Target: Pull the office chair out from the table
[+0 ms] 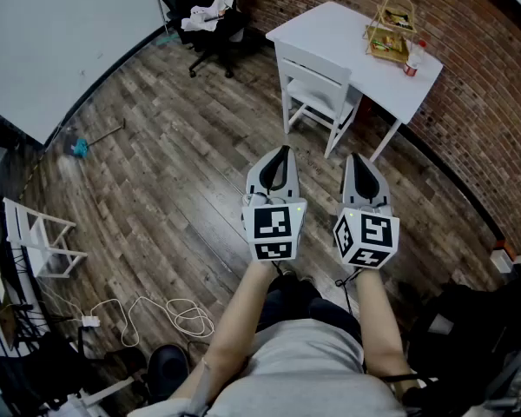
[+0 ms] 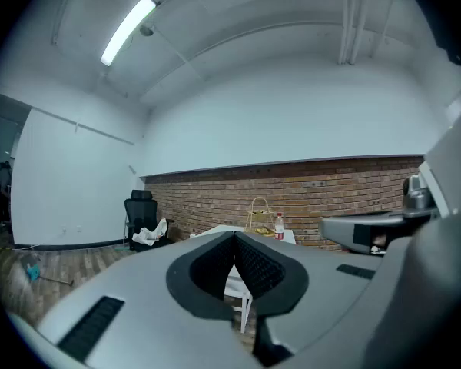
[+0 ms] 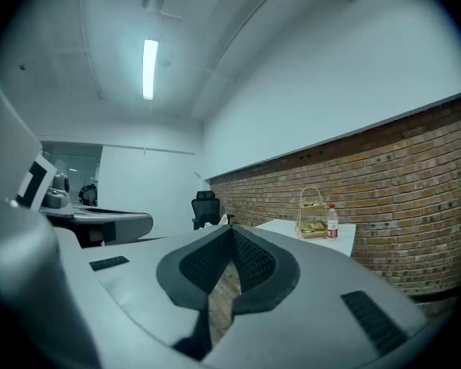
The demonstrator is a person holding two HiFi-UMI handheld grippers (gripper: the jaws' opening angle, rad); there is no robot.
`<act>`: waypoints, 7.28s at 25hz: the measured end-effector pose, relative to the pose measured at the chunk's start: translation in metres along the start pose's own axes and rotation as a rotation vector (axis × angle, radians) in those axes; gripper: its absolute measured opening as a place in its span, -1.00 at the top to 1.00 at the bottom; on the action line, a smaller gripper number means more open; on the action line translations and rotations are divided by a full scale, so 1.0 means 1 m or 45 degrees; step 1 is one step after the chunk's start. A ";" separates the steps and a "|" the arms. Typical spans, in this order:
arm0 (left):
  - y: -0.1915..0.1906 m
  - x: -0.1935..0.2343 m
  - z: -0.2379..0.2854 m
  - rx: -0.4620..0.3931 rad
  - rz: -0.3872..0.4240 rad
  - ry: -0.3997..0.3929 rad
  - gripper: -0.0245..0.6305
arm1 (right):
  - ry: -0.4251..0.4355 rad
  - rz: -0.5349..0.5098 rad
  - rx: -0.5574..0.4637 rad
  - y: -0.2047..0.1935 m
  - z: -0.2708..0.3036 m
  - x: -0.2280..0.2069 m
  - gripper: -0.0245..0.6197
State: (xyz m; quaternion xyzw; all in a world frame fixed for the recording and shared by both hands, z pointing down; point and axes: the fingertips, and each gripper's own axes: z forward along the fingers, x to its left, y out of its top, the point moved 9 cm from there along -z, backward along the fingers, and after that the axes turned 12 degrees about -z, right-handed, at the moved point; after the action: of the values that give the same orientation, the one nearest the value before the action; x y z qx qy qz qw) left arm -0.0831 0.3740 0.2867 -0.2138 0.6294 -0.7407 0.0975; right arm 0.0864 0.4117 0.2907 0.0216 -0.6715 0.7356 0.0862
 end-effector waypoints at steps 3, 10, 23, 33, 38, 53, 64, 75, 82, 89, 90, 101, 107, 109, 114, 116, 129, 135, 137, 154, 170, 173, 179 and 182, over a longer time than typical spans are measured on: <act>0.000 -0.001 0.001 0.000 0.010 0.003 0.90 | -0.003 0.003 0.003 -0.002 0.001 -0.002 0.88; 0.000 -0.001 0.002 0.003 0.012 0.006 0.90 | -0.006 0.015 0.004 -0.001 0.001 -0.005 0.89; -0.004 -0.008 0.017 0.021 -0.011 0.018 0.90 | 0.015 0.039 -0.002 -0.002 0.008 -0.020 0.88; -0.016 -0.018 0.030 0.045 -0.045 0.077 0.90 | 0.122 0.005 0.038 -0.016 0.014 -0.035 0.88; -0.016 -0.017 0.047 0.046 -0.068 0.102 0.90 | 0.149 0.004 0.043 -0.018 0.032 -0.041 0.88; 0.004 0.062 0.150 0.074 -0.042 0.054 0.90 | 0.110 0.013 0.052 -0.008 0.164 -0.026 0.88; 0.033 0.144 0.246 0.095 -0.039 -0.032 0.90 | 0.024 0.012 0.089 0.005 0.279 -0.008 0.88; 0.027 0.178 0.301 0.153 -0.072 -0.070 0.90 | 0.002 -0.012 0.158 -0.005 0.333 -0.005 0.88; 0.024 0.190 0.346 0.184 -0.074 -0.087 0.90 | -0.012 0.011 0.171 -0.012 0.381 -0.019 0.88; 0.028 0.203 0.414 0.216 -0.034 -0.202 0.90 | 0.020 0.012 0.223 -0.027 0.450 -0.042 0.88; 0.029 0.203 0.426 0.223 -0.026 -0.207 0.90 | 0.008 0.019 0.233 -0.028 0.461 -0.047 0.88; 0.032 0.198 0.549 0.348 0.039 -0.302 0.90 | -0.017 0.022 0.288 -0.034 0.558 -0.098 0.88; 0.027 0.189 0.585 0.413 0.078 -0.378 0.90 | -0.030 0.032 0.342 -0.046 0.578 -0.118 0.88; 0.025 0.187 0.592 0.438 0.108 -0.396 0.90 | -0.032 0.033 0.366 -0.049 0.580 -0.122 0.88; 0.016 0.180 0.611 0.492 0.168 -0.461 0.90 | -0.031 -0.004 0.445 -0.059 0.583 -0.131 0.88; 0.009 0.177 0.619 0.522 0.206 -0.506 0.90 | -0.030 -0.010 0.483 -0.064 0.583 -0.135 0.88; -0.024 0.168 0.655 0.880 0.680 -0.996 0.58 | 0.402 -0.408 0.827 -0.096 0.598 -0.122 0.44; -0.048 0.158 0.664 0.959 1.133 -1.208 0.41 | 0.592 -0.703 1.025 -0.115 0.609 -0.112 0.37; -0.055 0.155 0.669 0.986 1.268 -1.245 0.37 | 0.616 -0.717 1.059 -0.119 0.613 -0.112 0.36; -0.100 0.145 0.689 1.223 1.650 -1.357 0.20 | 0.767 -0.930 1.291 -0.158 0.632 -0.109 0.40; -0.114 0.151 0.685 1.148 1.822 -1.345 0.63 | 0.742 -0.936 1.312 -0.169 0.631 -0.108 0.62; -0.113 0.151 0.685 1.156 1.822 -1.340 0.63 | 0.740 -0.934 1.310 -0.168 0.632 -0.107 0.63; -0.113 0.152 0.682 1.154 1.825 -1.337 0.64 | 0.746 -0.908 1.273 -0.161 0.634 -0.105 0.63; -0.113 0.153 0.677 1.167 1.814 -1.333 0.64 | 0.753 -0.909 1.282 -0.162 0.629 -0.102 0.64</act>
State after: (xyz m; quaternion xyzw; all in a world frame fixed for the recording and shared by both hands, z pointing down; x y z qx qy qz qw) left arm 0.0920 -0.2708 0.5051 -0.0274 0.1416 -0.4932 0.8579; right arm 0.1593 -0.2086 0.4965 0.0775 -0.1475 0.8598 0.4826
